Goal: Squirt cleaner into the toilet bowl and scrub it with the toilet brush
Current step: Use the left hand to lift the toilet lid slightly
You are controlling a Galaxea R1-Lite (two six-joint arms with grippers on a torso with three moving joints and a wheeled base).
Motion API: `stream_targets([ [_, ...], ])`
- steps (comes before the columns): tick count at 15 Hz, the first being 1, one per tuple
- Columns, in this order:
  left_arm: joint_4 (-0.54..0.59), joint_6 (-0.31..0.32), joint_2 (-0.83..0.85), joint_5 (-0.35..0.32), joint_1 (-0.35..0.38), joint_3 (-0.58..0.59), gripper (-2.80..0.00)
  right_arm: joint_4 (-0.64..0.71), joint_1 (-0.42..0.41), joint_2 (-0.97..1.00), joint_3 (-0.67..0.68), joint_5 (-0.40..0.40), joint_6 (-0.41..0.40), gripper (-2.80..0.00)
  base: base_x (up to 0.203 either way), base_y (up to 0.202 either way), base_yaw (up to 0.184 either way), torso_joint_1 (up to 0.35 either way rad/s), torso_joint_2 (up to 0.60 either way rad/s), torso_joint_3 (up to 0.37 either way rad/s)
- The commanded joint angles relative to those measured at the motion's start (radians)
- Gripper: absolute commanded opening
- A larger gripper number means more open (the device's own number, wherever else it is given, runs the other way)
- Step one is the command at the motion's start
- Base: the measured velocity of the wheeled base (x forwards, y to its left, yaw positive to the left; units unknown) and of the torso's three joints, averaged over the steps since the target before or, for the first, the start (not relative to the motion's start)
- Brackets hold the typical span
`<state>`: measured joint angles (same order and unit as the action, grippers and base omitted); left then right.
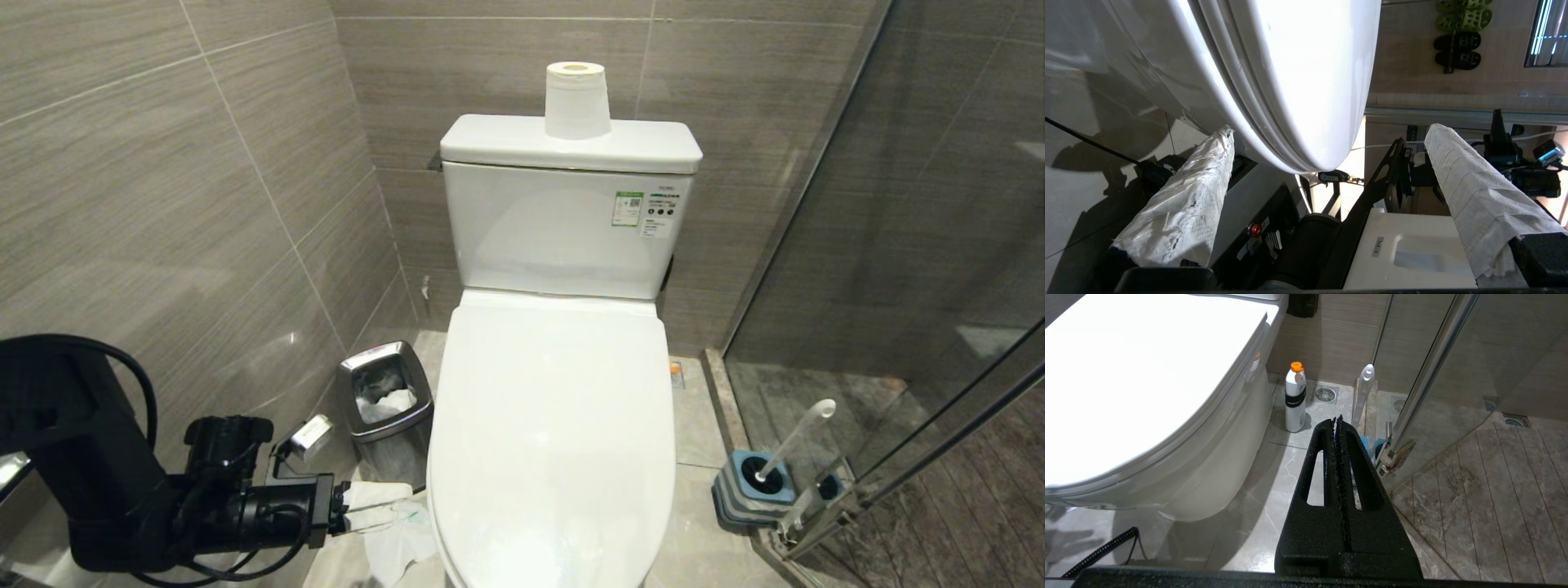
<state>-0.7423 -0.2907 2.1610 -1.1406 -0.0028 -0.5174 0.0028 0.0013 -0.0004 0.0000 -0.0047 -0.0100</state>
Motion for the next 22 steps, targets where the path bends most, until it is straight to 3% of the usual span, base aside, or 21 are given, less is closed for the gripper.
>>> stream_targets([
  [1, -0.005, 0.002, 0.022, -0.006, -0.008, -0.001, 0.0, 0.0, 0.0, 0.0, 0.002, 0.0, -0.001, -2.8, 0.0, 0.0, 0.0, 0.0, 0.0, 0.0],
  [7, -0.009, -0.004, 0.03, -0.048, -0.011, -0.005, 0.0, 0.0, 0.0, 0.0, 0.002, 0.0, -0.001, -2.8, 0.0, 0.0, 0.0, 0.0, 0.0, 0.0],
  [22, -0.058, -0.002, 0.071, -0.064, -0.011, -0.023, 0.0, 0.0, 0.0, 0.0, 0.001, 0.0, -0.001, -2.8, 0.0, 0.0, 0.0, 0.0, 0.0, 0.0],
])
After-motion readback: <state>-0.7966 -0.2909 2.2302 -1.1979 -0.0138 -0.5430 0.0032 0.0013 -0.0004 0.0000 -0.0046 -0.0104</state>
